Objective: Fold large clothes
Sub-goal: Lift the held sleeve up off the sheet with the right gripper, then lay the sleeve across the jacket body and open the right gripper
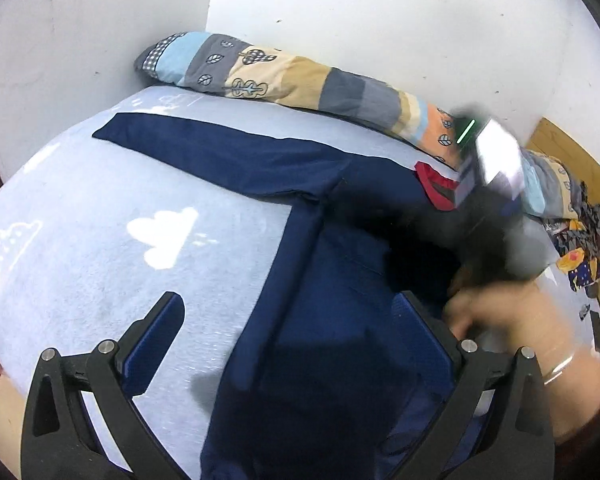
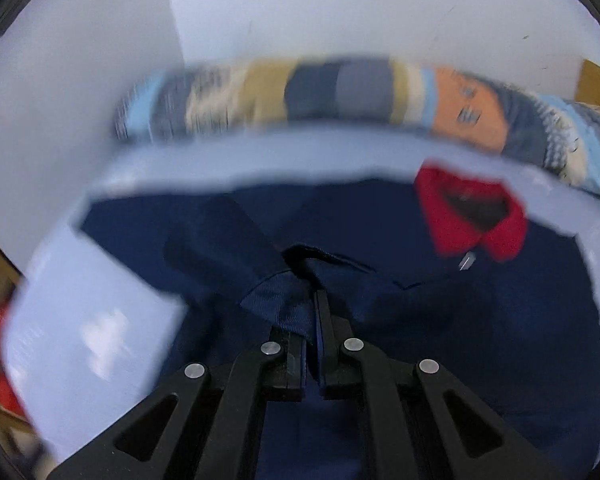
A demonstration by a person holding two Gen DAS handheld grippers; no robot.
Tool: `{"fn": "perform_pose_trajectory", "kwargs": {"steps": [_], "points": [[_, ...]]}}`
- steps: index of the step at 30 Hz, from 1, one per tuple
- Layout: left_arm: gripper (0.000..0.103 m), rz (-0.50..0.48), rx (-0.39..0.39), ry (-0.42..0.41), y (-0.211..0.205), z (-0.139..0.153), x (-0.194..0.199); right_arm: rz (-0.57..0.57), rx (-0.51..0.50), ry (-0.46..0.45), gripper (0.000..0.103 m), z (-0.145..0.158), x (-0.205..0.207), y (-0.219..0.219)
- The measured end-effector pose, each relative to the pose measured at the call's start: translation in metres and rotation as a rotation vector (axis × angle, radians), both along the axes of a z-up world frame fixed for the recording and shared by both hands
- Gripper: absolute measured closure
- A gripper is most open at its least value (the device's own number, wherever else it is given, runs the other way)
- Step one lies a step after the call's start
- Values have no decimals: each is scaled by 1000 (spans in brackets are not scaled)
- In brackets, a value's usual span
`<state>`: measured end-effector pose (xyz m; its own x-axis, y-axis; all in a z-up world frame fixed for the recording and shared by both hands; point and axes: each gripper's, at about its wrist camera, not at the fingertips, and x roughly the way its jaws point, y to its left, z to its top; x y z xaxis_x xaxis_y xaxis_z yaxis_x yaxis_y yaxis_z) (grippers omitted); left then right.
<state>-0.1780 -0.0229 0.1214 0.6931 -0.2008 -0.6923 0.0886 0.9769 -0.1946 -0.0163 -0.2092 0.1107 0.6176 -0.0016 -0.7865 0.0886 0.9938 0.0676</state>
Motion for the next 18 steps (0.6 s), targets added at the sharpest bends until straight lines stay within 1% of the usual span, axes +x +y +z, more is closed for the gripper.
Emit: {"fn": "perform_pose_trajectory", "kwargs": {"steps": [1,2,3,4,5,6,7,8,9,10,12,13,15,16,17,18], "points": [[0,0,-4,1,1,0,1,1,-30,44,98,-25,4,4],[0,0,-7,1,2,0,2,3,-51,76,97,-42,2,10],[0,1,-8,1,3,0,3,10,-59,118,90,-59,5,13],[0,4,-10,-1,5,0,4,19,-56,154,90,-71,4,12],[0,8,-14,-3,7,0,4,32,-63,144,86,-72,3,10],[0,12,-22,-2,9,1,5,61,-52,146,76,-69,-2,14],[0,15,-27,0,10,1,5,108,-17,174,70,-63,-3,10],[0,19,-33,3,11,0,6,141,8,191,68,-58,-4,9],[0,20,-36,6,12,0,6,181,24,194,69,-46,-10,4],[0,21,-40,8,13,0,6,222,31,173,67,-30,-20,-3],[0,21,-41,11,13,0,6,286,66,147,58,-3,-44,-19],[0,18,-40,10,12,1,4,300,79,135,55,8,-60,-27],[0,13,-35,7,11,1,1,281,89,98,41,28,-95,-60],[0,12,-31,7,9,1,1,267,100,98,39,31,-112,-73],[0,8,-28,9,7,1,2,252,113,113,40,29,-127,-90],[0,-1,-26,14,5,0,1,227,107,154,40,20,-143,-104]]}}
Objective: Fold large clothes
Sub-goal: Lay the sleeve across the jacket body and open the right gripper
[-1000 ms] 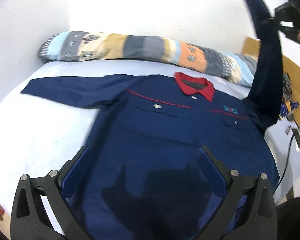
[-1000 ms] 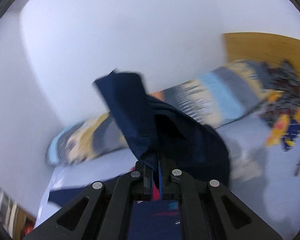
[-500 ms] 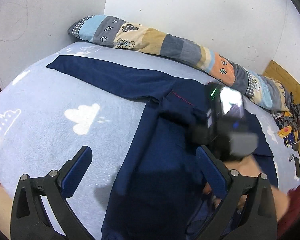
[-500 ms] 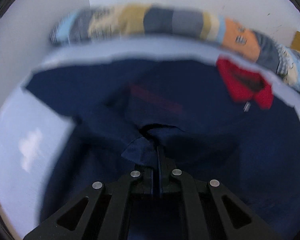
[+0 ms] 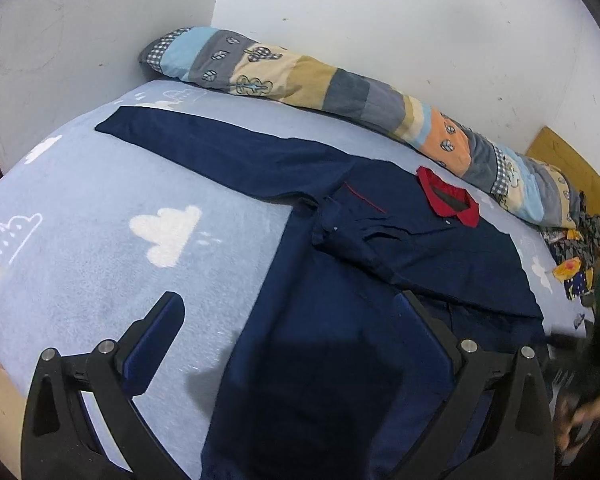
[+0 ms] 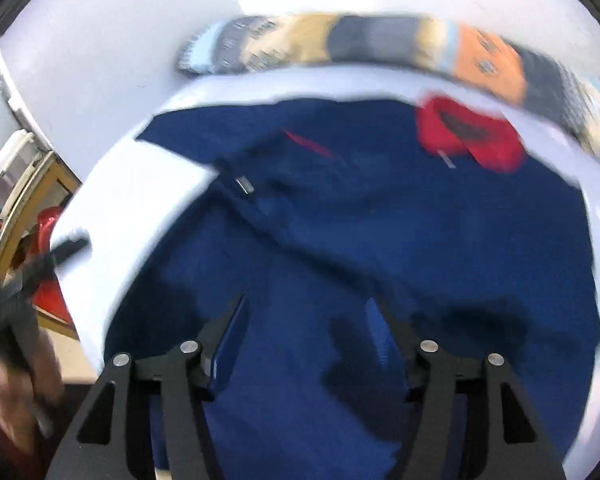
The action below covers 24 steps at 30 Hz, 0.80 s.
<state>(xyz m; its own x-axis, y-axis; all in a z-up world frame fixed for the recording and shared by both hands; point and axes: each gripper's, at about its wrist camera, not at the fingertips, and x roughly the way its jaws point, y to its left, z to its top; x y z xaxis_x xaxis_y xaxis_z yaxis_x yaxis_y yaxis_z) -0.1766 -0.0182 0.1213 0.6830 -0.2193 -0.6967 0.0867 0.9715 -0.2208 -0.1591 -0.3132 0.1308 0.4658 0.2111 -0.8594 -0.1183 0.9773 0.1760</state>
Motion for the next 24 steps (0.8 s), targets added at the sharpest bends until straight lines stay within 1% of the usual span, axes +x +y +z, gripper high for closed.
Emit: {"fn": "perform_pose_trajectory", "kwargs": {"steps": [1,2,3,4,5,7,8,9,10,11,12,14,17,18,20,22,23,24], "points": [[0,-8,2,3,-3,-1,0,-19,-31,52,41,-13,-13,-8],[0,-13,8,3,-6,-1,-1,-37,-64,102,44,-27,-26,-14],[0,-19,19,4,-10,-3,-2,-54,-98,172,55,-45,-40,-26],[0,-23,28,6,-13,-4,-3,-62,-124,212,62,-57,-48,-27],[0,-25,34,9,-14,-5,-4,-74,-155,253,64,-64,-60,-31],[0,-32,43,18,-16,-9,-6,-78,-156,309,62,-69,-91,-38],[0,-32,51,24,-16,-11,-6,-70,-160,364,63,-70,-109,-42],[0,-30,57,28,-16,-12,-7,-64,-199,415,62,-71,-124,-45],[0,-29,63,33,-16,-14,-7,-69,-236,445,62,-70,-135,-50],[0,-28,67,37,-16,-15,-7,-82,-268,467,62,-68,-145,-56],[0,-23,69,41,-15,-17,-7,-107,-286,466,62,-62,-155,-66],[0,-21,69,44,-14,-18,-7,-152,-257,414,62,-41,-160,-85],[0,-14,64,47,-12,-19,-8,-213,-172,276,62,-1,-147,-103],[0,-10,62,50,-12,-20,-8,-234,-138,208,61,15,-135,-107],[0,-2,64,60,-10,-22,-9,-246,-90,125,62,37,-123,-107],[0,7,67,77,-9,-27,-8,-260,-65,31,56,60,-101,-101],[0,11,67,84,-8,-29,-7,-261,-58,-2,51,69,-87,-97],[0,16,64,89,-7,-30,-7,-261,-51,-34,49,78,-66,-93]]}}
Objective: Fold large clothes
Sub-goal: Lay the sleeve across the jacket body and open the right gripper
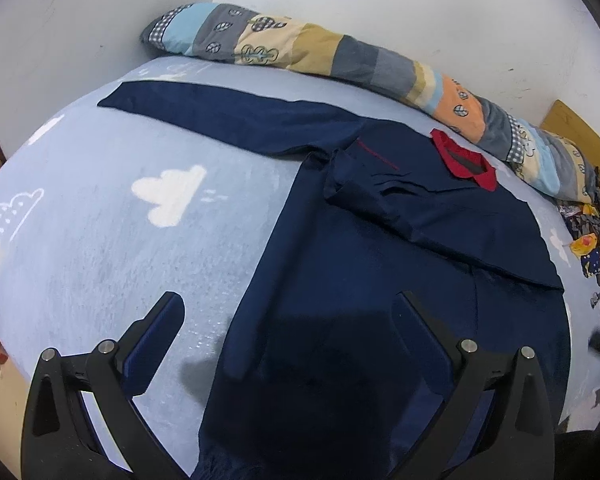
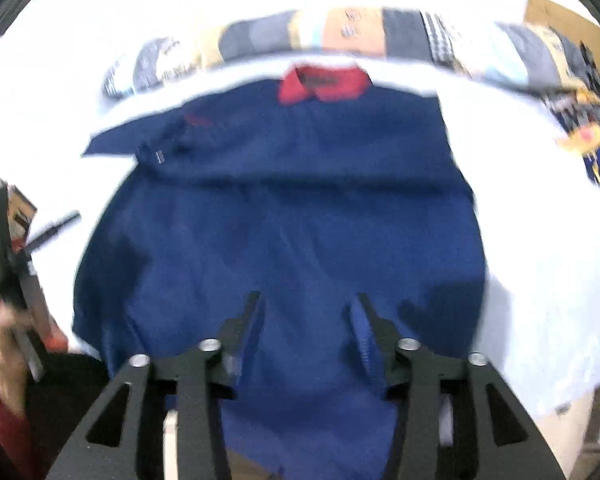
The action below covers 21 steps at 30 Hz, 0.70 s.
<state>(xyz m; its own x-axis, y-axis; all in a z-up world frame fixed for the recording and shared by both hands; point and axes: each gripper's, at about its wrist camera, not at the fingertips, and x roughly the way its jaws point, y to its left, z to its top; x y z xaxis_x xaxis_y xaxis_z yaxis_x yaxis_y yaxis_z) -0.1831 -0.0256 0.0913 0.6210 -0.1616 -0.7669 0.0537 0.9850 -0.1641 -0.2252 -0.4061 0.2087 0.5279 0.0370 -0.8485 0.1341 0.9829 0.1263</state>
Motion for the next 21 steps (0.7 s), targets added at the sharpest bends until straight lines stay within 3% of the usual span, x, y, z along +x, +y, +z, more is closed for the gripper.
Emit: {"fn": "perform_pose_trajectory", "kwargs": {"steps": [5,8,11,14,15,17,18,21], "points": [[0,42,-111,64,18,-4,19,12,34,-89,49,-10,51,50],[0,69,-198,93,42,1,45,41,36,-121,49,-38,48,67],[0,162,-246,80,90,12,94,61,48,-133,49,-75,59,69],[0,259,-293,49,140,17,148,59,114,-103,49,-80,66,62],[4,291,-316,53,157,13,166,75,134,-122,50,-75,69,63],[33,386,-394,64,192,2,203,90,94,-152,49,-65,67,66],[52,408,-442,74,204,-5,215,99,66,-168,49,-61,65,67],[57,449,-679,93,243,-36,263,120,59,-173,49,-61,65,68]]}}
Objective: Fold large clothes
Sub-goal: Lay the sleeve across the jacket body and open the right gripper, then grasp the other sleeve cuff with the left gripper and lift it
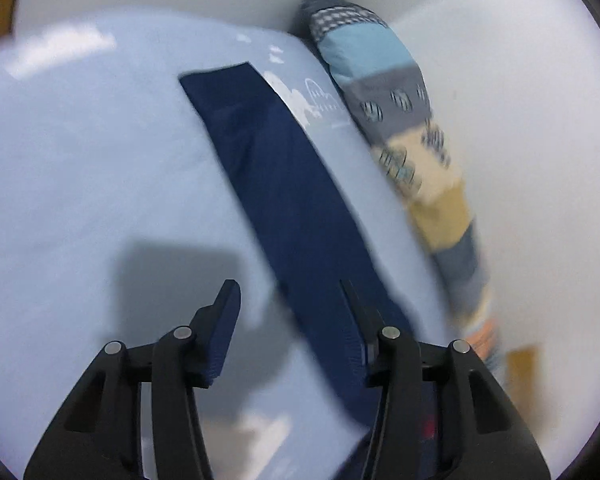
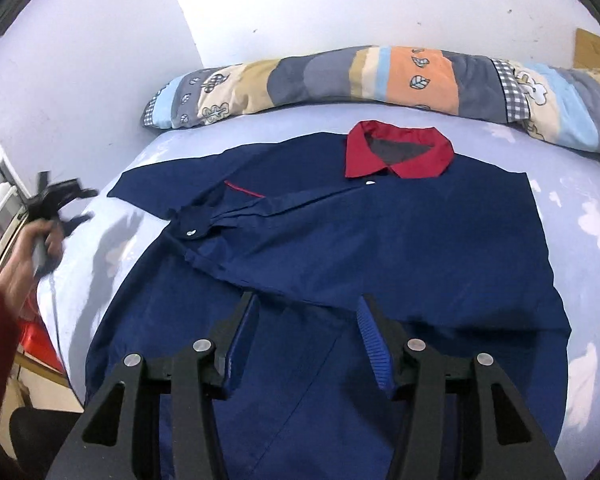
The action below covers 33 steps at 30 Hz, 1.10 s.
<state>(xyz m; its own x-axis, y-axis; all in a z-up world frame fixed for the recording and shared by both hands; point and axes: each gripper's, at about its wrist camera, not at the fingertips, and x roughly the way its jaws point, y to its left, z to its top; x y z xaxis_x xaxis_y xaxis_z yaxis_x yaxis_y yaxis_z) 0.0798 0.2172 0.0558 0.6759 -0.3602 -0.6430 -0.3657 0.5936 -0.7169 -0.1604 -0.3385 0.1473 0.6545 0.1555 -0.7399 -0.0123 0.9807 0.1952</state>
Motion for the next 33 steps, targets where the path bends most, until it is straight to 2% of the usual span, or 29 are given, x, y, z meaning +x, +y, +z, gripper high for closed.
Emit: {"fn": "perform_pose_trajectory", "kwargs": {"steps": [1,7,10,13,14,15,16,18,22,24,26,28,30,32,33], "points": [[57,31,-50,-17,10,-9,12,3,2,2,49,-1,1,-1],[57,172,-91,-7,45,-59,59,-10,44,36,49,-12,12,-5],[61,207,-65,-63,58,-66,81,-20,57,53,49,-20,18,-8],[63,224,-84,-130,61,-71,98,-41,53,64,49,-28,24,-13],[66,233,-73,-149,59,-69,101,-48,63,68,49,-29,26,-14],[89,214,-68,-175,57,-67,104,-54,75,70,49,-30,27,-16],[100,188,-51,-189,55,-63,107,-65,85,70,49,-31,28,-18],[100,172,13,-217,47,-47,104,-94,95,67,49,-31,30,-22],[101,105,28,-305,33,3,89,-152,74,38,49,-25,27,-28],[101,55,52,-341,19,41,81,-205,44,32,49,-22,27,-36],[101,17,58,-376,4,79,75,-265,9,66,49,-26,31,-47],[101,-31,51,-414,-16,117,68,-316,-8,167,49,-43,40,-62],[100,-84,65,-446,-42,156,59,-367,46,244,49,-58,40,-79],[100,-133,82,-475,-70,187,50,-425,173,245,49,-61,31,-98],[100,-163,94,-487,-88,205,46,-452,203,224,49,-56,26,-108]]}}
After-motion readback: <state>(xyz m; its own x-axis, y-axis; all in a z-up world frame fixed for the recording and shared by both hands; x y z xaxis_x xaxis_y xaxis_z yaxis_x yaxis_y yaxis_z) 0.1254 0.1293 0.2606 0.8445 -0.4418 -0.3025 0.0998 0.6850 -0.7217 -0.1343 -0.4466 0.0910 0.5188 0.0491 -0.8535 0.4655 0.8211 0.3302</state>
